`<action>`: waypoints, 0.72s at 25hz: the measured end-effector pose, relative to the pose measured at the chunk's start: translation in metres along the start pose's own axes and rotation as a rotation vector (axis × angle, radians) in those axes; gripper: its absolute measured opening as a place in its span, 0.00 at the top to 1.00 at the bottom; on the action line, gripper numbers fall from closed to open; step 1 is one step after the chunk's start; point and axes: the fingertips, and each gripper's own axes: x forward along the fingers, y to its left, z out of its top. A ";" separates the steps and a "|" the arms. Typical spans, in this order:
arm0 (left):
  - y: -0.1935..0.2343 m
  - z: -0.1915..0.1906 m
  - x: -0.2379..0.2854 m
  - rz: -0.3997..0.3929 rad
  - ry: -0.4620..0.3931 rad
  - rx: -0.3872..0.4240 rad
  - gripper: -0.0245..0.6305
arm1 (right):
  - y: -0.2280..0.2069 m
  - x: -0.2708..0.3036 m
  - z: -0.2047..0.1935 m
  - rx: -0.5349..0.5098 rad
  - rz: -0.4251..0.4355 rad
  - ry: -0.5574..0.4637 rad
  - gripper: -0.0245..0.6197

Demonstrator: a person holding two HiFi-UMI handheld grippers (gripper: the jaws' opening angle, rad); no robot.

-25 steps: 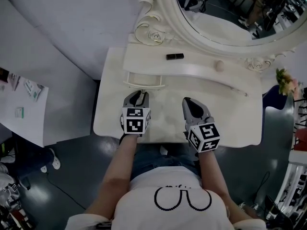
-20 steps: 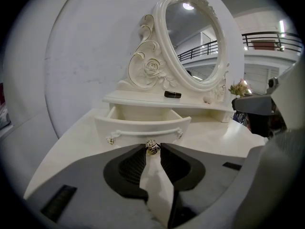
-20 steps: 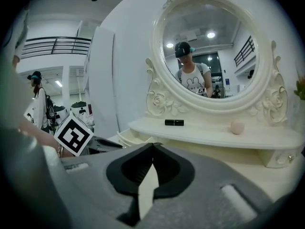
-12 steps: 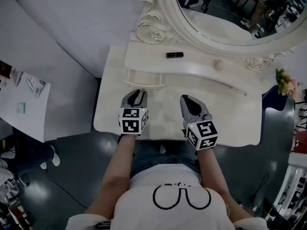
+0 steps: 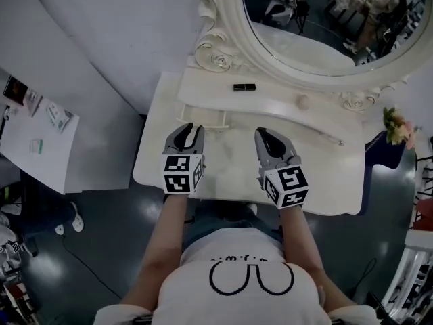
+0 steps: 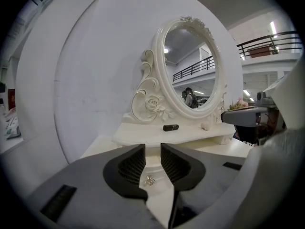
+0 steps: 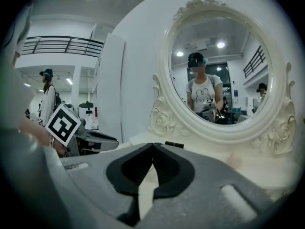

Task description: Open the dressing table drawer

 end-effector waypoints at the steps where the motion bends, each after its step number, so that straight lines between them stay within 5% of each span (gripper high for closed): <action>1: -0.001 0.009 -0.004 0.005 -0.023 0.006 0.81 | -0.001 -0.002 0.007 -0.011 0.002 -0.013 0.97; 14: -0.043 0.180 -0.074 -0.004 -0.466 0.229 0.81 | -0.006 -0.048 0.137 -0.162 -0.006 -0.287 0.97; 15: -0.046 0.188 -0.079 -0.005 -0.483 0.231 0.83 | -0.006 -0.053 0.146 -0.172 -0.008 -0.308 0.97; 16: -0.049 0.194 -0.083 -0.012 -0.495 0.227 0.97 | -0.005 -0.059 0.154 -0.182 -0.011 -0.328 0.97; 18: -0.056 0.201 -0.090 -0.031 -0.508 0.220 0.97 | -0.007 -0.067 0.165 -0.199 -0.023 -0.361 0.97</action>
